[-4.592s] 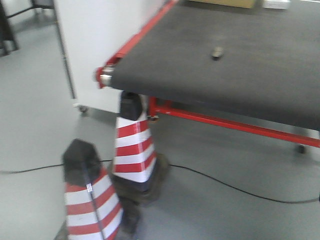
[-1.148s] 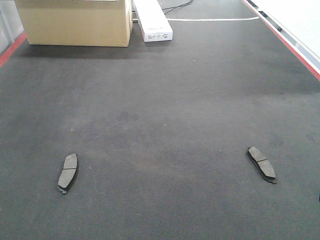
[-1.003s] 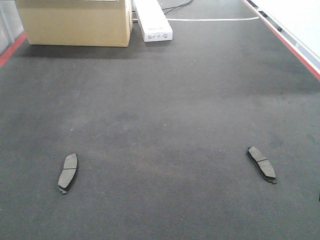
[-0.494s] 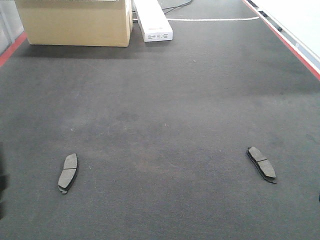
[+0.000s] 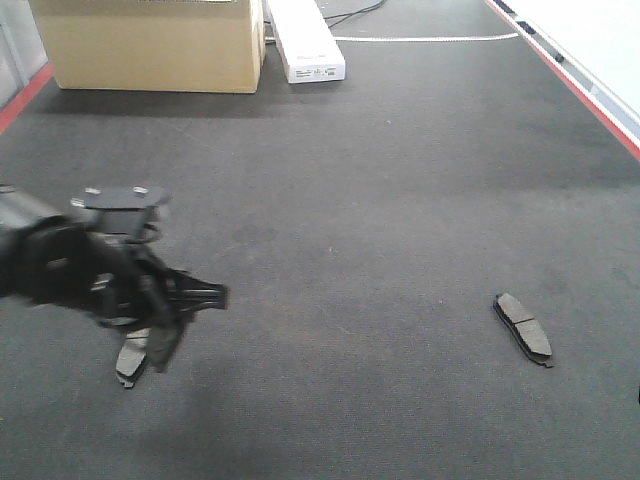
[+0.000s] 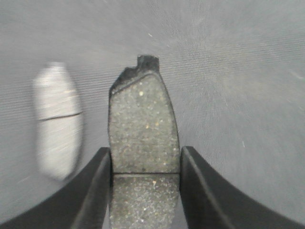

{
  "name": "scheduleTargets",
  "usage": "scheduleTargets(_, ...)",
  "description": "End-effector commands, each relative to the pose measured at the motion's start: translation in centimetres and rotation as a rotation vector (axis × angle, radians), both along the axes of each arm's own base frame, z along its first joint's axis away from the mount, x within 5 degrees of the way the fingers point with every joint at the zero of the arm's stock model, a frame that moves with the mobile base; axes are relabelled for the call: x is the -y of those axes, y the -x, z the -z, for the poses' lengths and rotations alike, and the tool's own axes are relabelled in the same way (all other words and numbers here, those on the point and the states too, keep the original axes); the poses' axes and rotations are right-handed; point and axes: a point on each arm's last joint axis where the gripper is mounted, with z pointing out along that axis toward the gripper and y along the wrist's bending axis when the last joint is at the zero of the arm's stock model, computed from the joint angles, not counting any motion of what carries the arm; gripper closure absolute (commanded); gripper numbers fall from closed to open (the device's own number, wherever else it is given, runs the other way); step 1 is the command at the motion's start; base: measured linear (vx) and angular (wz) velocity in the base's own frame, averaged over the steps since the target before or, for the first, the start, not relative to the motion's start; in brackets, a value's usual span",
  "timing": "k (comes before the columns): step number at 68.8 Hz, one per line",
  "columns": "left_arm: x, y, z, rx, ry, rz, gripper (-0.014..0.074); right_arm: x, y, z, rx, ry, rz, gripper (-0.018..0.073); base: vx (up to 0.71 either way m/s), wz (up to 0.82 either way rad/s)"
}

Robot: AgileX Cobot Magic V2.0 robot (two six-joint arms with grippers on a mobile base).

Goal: Move and align brake pads A on conveyor
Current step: 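Lower the left gripper and set its pad beside the nearest pad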

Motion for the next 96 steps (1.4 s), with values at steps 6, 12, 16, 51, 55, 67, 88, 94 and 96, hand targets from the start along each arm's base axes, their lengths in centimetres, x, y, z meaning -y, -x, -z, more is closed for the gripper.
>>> scheduleTargets(6,3.4,-3.0,1.4,-0.021,0.039,0.017,0.0575,-0.1,0.0,-1.9,0.124,-0.012,-0.016,0.0566,0.0,0.0)
scheduleTargets(12,5.1,-3.9,2.4,-0.054,0.067,0.019,0.0572,-0.1,0.0,-1.9,0.124,-0.012,-0.016,0.0566,0.0,0.0)
scheduleTargets(16,6.1,-4.5,2.8,-0.057,0.078,0.028,0.0569,-0.1,0.0,-1.9,0.124,-0.012,-0.016,0.0566,0.0,0.0)
scheduleTargets(51,7.7,-5.8,4.1,-0.081,0.134,-0.055,0.0321,-0.1,0.0,-1.9,0.124,-0.012,-0.016,0.0566,0.0,0.0)
scheduleTargets(55,7.7,-5.8,4.2,-0.082,0.128,-0.052,0.0254,-0.1,0.0,-1.9,0.124,-0.012,-0.016,0.0566,0.0,0.0)
scheduleTargets(67,7.7,-5.9,3.5,-0.055,0.145,-0.049,0.01,-0.1,0.0,-1.9,0.124,-0.012,-0.016,0.0566,0.0,0.0)
scheduleTargets(88,5.9,-4.6,-5.0,0.206,0.111,0.041,0.0106,-0.1,0.0,-1.9,0.124,-0.012,-0.016,0.0566,0.0,0.0)
scheduleTargets(94,4.8,-3.2,-8.0,0.295,0.071,0.07,0.0121,-0.1,0.0,-1.9,0.124,-0.012,-0.016,0.0566,0.0,0.0)
scheduleTargets(96,4.5,-2.6,-8.7,0.322,0.059,0.077,0.0127,-0.1,0.0,-1.9,0.124,-0.012,-0.016,0.0566,0.0,0.0)
